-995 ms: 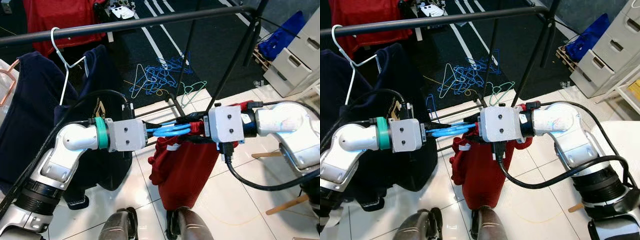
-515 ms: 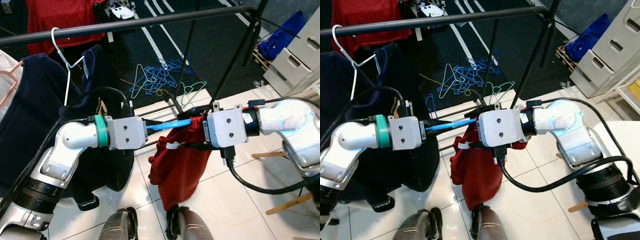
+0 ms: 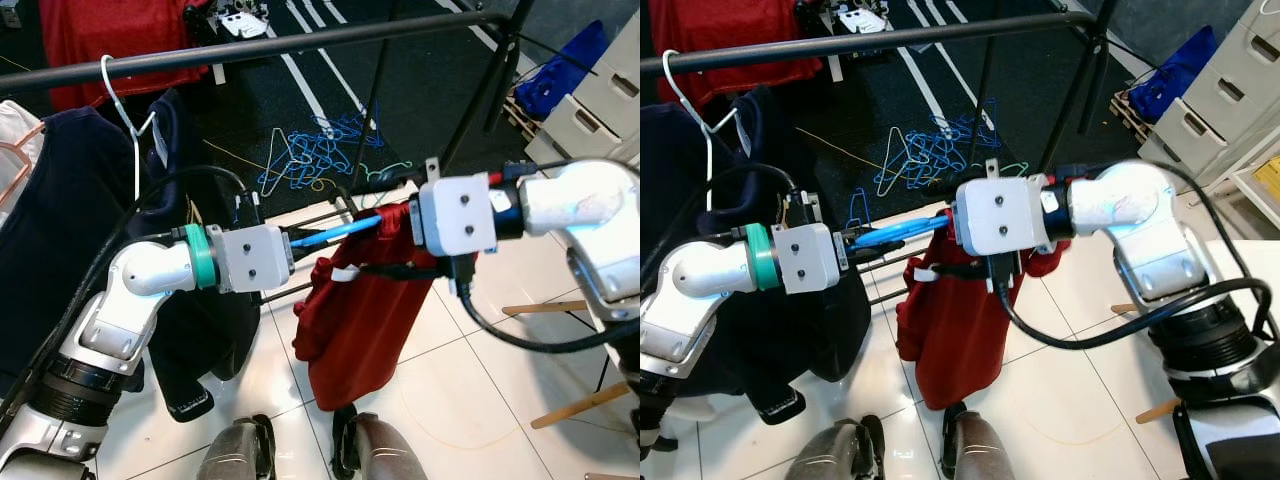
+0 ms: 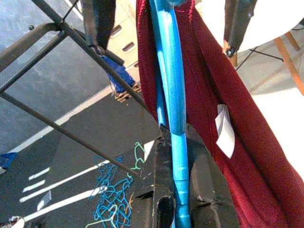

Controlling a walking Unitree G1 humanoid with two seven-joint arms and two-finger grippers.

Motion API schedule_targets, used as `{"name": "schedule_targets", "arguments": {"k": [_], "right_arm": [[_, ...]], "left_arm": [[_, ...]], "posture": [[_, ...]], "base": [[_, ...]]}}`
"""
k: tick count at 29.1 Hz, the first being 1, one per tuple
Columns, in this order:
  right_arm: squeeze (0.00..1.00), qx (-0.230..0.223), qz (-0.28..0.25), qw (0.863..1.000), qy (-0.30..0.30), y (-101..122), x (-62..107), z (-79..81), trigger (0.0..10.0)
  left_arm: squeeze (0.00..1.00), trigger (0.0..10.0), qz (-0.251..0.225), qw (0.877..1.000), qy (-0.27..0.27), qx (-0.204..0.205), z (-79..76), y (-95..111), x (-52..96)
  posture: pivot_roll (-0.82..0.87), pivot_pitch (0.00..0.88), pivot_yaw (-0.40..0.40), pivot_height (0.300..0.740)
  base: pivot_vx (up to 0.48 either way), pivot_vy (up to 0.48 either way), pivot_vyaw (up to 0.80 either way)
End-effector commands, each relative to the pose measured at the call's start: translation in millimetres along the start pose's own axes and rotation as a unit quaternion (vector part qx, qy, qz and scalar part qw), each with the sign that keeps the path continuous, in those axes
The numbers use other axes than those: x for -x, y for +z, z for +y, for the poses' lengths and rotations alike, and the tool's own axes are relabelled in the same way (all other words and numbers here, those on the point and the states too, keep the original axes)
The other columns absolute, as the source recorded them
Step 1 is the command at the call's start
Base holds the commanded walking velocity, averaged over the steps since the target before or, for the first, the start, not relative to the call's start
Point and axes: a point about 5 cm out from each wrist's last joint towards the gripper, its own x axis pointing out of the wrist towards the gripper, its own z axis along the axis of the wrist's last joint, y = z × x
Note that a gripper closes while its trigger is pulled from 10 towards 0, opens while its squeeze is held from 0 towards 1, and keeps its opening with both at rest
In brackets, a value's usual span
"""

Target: Hang hanger

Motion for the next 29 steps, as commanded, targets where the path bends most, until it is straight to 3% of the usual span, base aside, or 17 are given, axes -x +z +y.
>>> {"name": "schedule_targets", "arguments": {"k": [1, 12, 23, 25, 26, 27, 29], "right_arm": [[0.00, 0.018, -0.011, 1.000, -0.012, 13.3, 10.4, -6.3, 10.0], [0.00, -0.025, -0.048, 0.998, 0.036, 22.2, 9.8, 14.3, 10.0], [0.00, -0.096, -0.032, 0.989, 0.107, 5.2, 10.2, 43.4, 10.0], [0.00, -0.095, -0.003, 0.990, 0.108, -8.1, 10.2, 46.4, 9.5], [0.00, -0.092, 0.007, 0.990, 0.103, -12.6, 10.0, 45.5, 8.2], [0.00, -0.092, 0.007, 0.990, 0.103, -12.6, 10.0, 45.5, 8.2], [0.00, -0.088, 0.013, 0.992, 0.095, -17.6, 7.4, 41.5, 7.0]], "left_arm": [[0.00, 10.0, -0.019, 0.999, -0.030, -0.010, -12.0, 4.4, -4.2], [0.00, 10.0, 0.005, 0.999, -0.024, -0.024, -9.3, -2.3, -6.1], [0.00, 10.0, 0.004, 0.999, -0.022, -0.026, -8.0, -1.7, -5.9], [0.00, 10.0, 0.002, 0.999, -0.023, -0.026, -7.8, -0.9, -5.5], [0.00, 10.0, 0.000, 0.999, -0.023, -0.025, -7.7, 0.0, -5.7], [0.00, 10.0, 0.000, 0.999, -0.023, -0.025, -7.7, 0.0, -5.7], [0.00, 10.0, -0.005, 0.999, -0.022, -0.023, -7.5, 2.0, -6.2]], "posture": [[-0.15, 0.112, 0.027, 0.740], [-0.16, 0.116, 0.028, 0.740], [-0.15, 0.117, 0.028, 0.740], [-0.15, 0.118, 0.028, 0.740], [-0.15, 0.118, 0.029, 0.740], [-0.15, 0.118, 0.029, 0.740], [-0.14, 0.118, 0.028, 0.740]], "base": [[0.000, 0.000, 0.00], [0.000, 0.000, 0.00], [0.000, 0.000, 0.00], [0.000, 0.000, 0.00], [0.000, 0.000, 0.00], [0.000, 0.000, 0.00], [0.000, 0.000, 0.00]]}}
